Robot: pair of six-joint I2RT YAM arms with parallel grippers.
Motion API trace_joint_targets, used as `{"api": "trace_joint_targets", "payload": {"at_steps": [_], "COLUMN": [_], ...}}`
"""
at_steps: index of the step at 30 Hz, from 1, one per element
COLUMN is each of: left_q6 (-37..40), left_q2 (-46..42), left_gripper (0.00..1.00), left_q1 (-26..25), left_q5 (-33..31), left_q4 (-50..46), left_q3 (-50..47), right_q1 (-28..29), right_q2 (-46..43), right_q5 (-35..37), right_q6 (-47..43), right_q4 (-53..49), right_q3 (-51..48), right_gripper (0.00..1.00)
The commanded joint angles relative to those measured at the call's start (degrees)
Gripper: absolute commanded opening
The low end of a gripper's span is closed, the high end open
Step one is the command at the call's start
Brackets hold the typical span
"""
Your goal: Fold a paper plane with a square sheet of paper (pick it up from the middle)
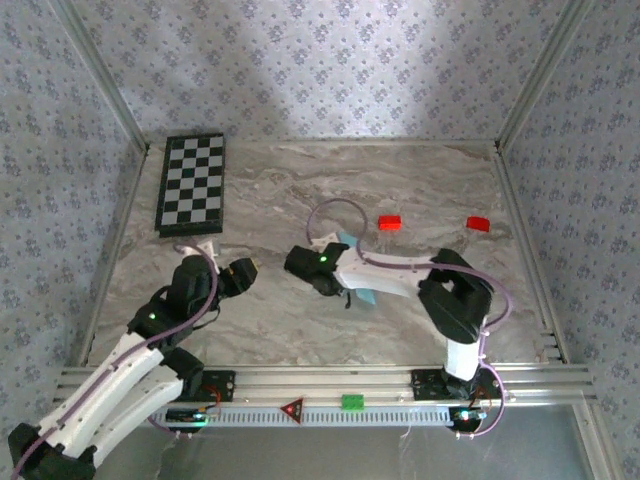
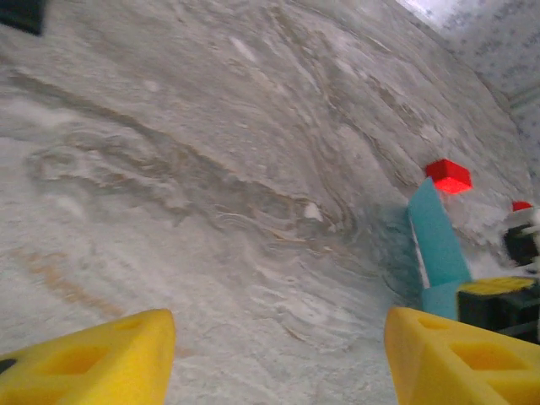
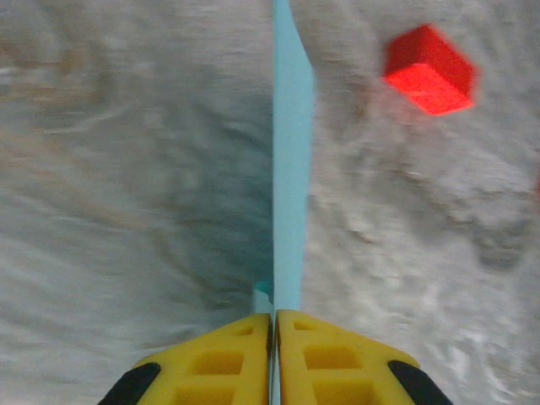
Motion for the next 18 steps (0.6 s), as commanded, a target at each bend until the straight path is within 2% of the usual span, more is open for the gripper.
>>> {"api": "trace_joint_targets", "payload": {"at_steps": [1,6,9,12,16,18], "left_q6": [0.23,4.44,6.23,6.67,5.85,4.6], "left_q2": [-4.12,-4.9,-2.55,1.34,8.61,12.49], "left_gripper": [0.71,0.87,1.0,1.0,0.99,0.91], "left_q1": [0.99,1.59,1.74,1.79,1.94,1.93], "left_q5": [-3.09,2.64,6.76,11.32,19.23,23.78], "left_q4": [-7.31,-7.2,-5.64,-2.81,3.86,8.49], "left_q3": [2.03,3.95,4.52,4.5,3.49,2.86], "right_q1": [0.76,-3.55,-7.25,-12.13,-21.98,-26.98], "right_q2": [1.78,-2.15,-7.09,-12.56,-20.44,-23.71], "right_q5": [-12.03,-38.46,-49.51,-53.19,-60.35,-63.9], "right_q6": [1.67,2.74,4.25,6.24,10.24,12.07], "right_q4": [3.72,20.47,30.39,35.71,45.92,50.24], "right_q3": [3.97,-0.47,-5.92,-15.07,-29.11,-34.74], "right_gripper": [0.18,0.4,0.48,0.48,0.34,0.28]}}
